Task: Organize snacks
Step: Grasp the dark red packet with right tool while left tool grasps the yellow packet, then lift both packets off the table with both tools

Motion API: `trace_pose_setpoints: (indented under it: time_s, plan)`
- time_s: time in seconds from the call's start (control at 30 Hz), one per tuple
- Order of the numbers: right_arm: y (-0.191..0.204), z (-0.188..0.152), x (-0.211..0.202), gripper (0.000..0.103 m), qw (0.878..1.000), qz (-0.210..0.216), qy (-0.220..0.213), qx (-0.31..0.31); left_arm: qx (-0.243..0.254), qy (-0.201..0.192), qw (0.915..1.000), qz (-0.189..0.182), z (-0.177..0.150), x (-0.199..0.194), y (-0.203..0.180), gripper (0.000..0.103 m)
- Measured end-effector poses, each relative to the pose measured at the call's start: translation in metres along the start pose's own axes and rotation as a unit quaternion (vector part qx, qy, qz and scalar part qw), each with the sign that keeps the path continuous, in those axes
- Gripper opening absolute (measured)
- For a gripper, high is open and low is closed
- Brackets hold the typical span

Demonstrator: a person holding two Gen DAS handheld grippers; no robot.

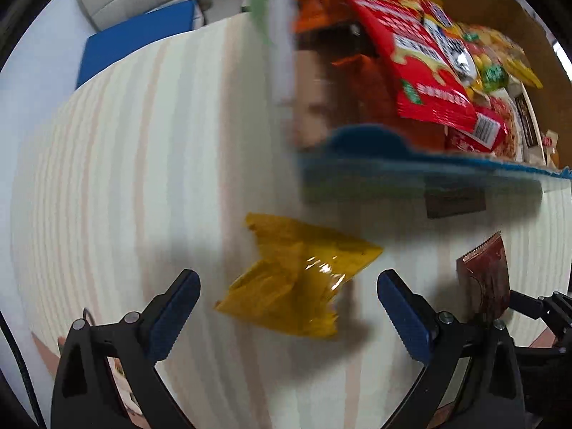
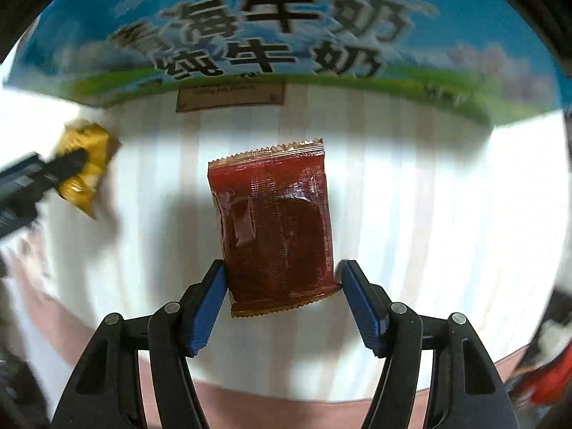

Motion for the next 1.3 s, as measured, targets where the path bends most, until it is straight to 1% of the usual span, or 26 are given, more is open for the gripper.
trace_pose_setpoints:
  time_s: [0.03,0.07,0.1,0.13,0.2,0.23,0.3,0.37,0.43,0.53,0.57,0.6,0.63,0.67,0.7,0.77,0.87,0.93,1.03,1.13,1.2,1.3]
  plan:
    - [-0.004,0.002,-0.001,0.072,1.0,0.021,0.006,0.012,0.008,0.003,1.0,-0.005,0.004,0.003,-0.005,0.101]
    - [-0.009,0.006,-0.004,0.079,0.999,0.035,0.01,0.02,0.014,0.009,0.9998,-0.011,0.008,0.006,-0.009,0.101]
    - [-0.012,0.01,-0.008,0.083,0.999,0.037,0.006,0.021,0.018,0.013,0.9996,-0.019,0.009,0.008,-0.013,0.099]
    - [-0.017,0.017,-0.015,0.085,0.999,0.037,0.001,0.018,0.018,0.017,0.9994,-0.025,0.01,0.01,-0.015,0.091]
    - [-0.015,0.027,-0.022,0.086,0.999,0.031,-0.01,0.002,0.018,0.024,0.9991,-0.029,0.013,0.014,-0.018,0.083]
    - [-0.014,0.028,-0.025,0.086,1.0,0.024,-0.007,-0.005,0.017,0.024,0.9991,-0.031,0.014,0.016,-0.017,0.078]
    - [-0.013,0.035,-0.025,0.086,1.0,0.005,0.0,-0.014,0.008,0.023,0.9991,-0.034,0.014,0.016,-0.015,0.076]
    - [-0.009,0.043,-0.019,0.086,1.0,0.004,0.008,-0.027,-0.001,0.026,0.9991,-0.033,0.011,0.014,-0.014,0.073]
    - [0.006,0.034,-0.016,0.086,0.999,-0.009,0.018,-0.028,-0.014,0.037,0.9986,-0.035,-0.007,0.01,-0.014,0.073]
    - [0.011,0.04,-0.002,0.086,0.999,-0.038,0.025,-0.019,-0.029,0.048,0.998,-0.03,-0.016,0.011,-0.015,0.073]
    - [0.012,0.04,0.0,0.083,0.998,-0.049,0.023,-0.019,-0.033,0.052,0.9977,-0.029,-0.021,0.011,-0.015,0.073]
    - [0.013,0.039,0.0,0.073,0.998,-0.06,0.016,-0.023,-0.039,0.061,0.9971,-0.025,-0.026,0.012,-0.014,0.073]
    - [0.014,0.036,0.001,0.069,0.996,-0.078,0.013,-0.028,-0.045,0.067,0.9964,-0.028,-0.025,0.014,-0.015,0.073]
    - [0.015,0.034,-0.001,0.062,0.996,-0.083,0.008,-0.032,-0.053,0.07,0.9955,-0.035,-0.031,0.013,-0.015,0.073]
    - [0.014,0.032,-0.002,0.06,0.996,-0.084,0.008,-0.03,-0.057,0.075,0.9949,-0.037,-0.033,0.014,-0.016,0.073]
    - [0.016,0.025,0.002,0.06,0.996,-0.081,0.015,-0.026,-0.061,0.082,0.994,-0.039,-0.041,0.013,-0.019,0.073]
    - [0.003,0.012,0.002,0.059,0.997,-0.075,0.028,-0.021,-0.072,0.094,0.9918,-0.049,-0.052,0.012,-0.023,0.073]
    - [-0.004,0.01,0.002,0.059,0.997,-0.069,0.037,-0.015,-0.076,0.098,0.9909,-0.053,-0.062,0.009,-0.028,0.073]
    - [-0.022,-0.012,0.001,0.059,0.997,-0.055,0.052,-0.002,-0.076,0.104,0.9901,-0.056,-0.071,0.005,-0.039,0.073]
    - [-0.033,-0.025,0.003,0.059,0.997,-0.045,0.064,0.009,-0.071,0.113,0.9892,-0.061,-0.087,0.001,-0.05,0.073]
    - [-0.048,-0.029,-0.003,0.059,0.997,-0.037,0.07,0.017,-0.067,0.12,0.9886,-0.063,-0.092,0.001,-0.057,0.073]
    - [-0.053,-0.031,-0.005,0.06,0.997,-0.033,0.071,0.023,-0.056,0.128,0.9882,-0.063,-0.092,0.006,-0.064,0.073]
Point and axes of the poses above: each gripper's, at about its wrist camera, not at the fingertips, and x roughly the way its jaws point, y to its left, z to its top, the point moved 1 cm from there along x, roughly the way its jaws point, and after that the axes turned 7 degrees about z, right-handed, at the moved point
